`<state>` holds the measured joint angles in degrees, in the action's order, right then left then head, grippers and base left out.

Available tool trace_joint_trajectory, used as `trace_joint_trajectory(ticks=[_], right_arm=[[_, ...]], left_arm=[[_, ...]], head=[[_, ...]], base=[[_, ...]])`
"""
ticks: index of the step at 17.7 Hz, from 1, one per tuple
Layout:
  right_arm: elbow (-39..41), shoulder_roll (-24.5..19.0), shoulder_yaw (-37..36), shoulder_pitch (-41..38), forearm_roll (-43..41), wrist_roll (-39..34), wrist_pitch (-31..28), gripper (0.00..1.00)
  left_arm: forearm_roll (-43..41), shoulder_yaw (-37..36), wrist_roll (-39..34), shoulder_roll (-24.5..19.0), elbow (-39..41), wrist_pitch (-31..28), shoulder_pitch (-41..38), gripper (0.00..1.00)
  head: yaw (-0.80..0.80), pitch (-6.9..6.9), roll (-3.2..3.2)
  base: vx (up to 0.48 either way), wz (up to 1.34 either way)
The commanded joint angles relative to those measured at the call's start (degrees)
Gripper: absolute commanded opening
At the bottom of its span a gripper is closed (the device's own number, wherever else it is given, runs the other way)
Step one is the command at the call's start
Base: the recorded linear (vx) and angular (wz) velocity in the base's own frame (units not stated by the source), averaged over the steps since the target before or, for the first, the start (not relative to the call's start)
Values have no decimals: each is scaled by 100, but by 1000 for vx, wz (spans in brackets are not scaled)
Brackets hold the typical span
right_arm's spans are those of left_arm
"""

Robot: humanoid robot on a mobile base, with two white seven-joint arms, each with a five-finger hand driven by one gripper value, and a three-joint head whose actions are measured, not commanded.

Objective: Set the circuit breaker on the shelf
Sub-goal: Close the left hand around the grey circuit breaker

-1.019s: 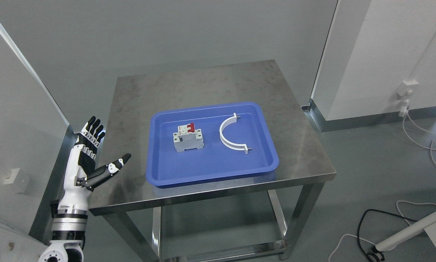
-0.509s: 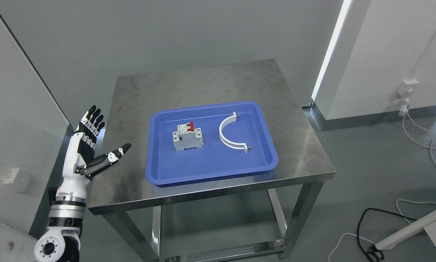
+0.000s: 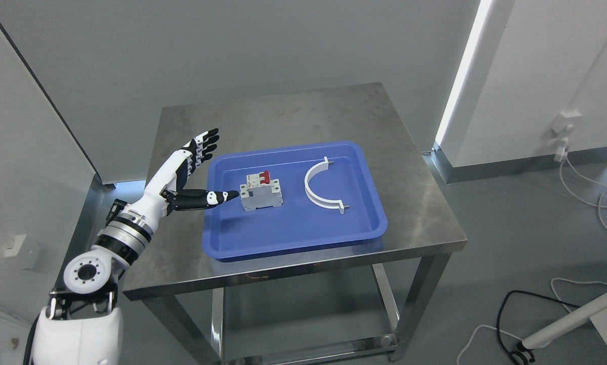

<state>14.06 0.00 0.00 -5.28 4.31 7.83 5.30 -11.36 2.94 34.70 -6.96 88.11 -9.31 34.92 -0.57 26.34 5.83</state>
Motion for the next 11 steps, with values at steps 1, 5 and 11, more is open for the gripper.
trace_joint_trajectory(ticks=[1, 5, 11], right_arm=[[0, 100, 114, 0, 0, -1, -978, 100], [0, 100, 114, 0, 0, -1, -978, 100], [0, 100, 114, 0, 0, -1, -978, 100]], left_arm=[[-963, -1119, 379, -218, -136, -220, 436, 94], [-1323, -1234, 424, -70, -504, -212, 428, 89], [-1957, -1261, 424, 194, -1155, -212, 639, 85]], head=[[0, 0, 0], [0, 0, 0], [0, 0, 0]], base=[[-11, 40], [-14, 19], [4, -12]])
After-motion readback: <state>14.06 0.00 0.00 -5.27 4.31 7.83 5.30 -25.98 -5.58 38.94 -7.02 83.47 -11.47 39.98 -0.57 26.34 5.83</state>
